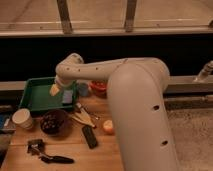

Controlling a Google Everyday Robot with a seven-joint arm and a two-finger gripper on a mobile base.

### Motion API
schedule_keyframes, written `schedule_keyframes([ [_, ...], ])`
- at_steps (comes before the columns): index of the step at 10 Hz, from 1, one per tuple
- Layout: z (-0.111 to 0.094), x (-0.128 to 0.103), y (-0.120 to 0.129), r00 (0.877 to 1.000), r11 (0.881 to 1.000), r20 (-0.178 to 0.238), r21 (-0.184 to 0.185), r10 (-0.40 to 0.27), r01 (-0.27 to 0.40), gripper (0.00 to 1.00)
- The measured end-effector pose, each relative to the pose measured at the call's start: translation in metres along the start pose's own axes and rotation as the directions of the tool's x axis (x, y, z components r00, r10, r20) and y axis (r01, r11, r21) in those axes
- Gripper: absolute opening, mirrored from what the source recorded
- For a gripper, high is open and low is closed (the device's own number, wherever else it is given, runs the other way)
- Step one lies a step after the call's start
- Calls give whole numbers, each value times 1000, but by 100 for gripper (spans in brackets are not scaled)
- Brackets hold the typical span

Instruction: Wipe tray with sponge

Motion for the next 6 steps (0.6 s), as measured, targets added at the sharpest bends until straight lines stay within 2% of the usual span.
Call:
schedule_keyframes([
  [2, 1, 5, 2, 1000, 1000, -19, -2, 11, -11, 70],
  [4, 11, 27, -2, 998, 999, -41, -14, 40, -41, 70],
  [6, 18, 32, 3, 997, 998, -50, -32, 54, -55, 70],
])
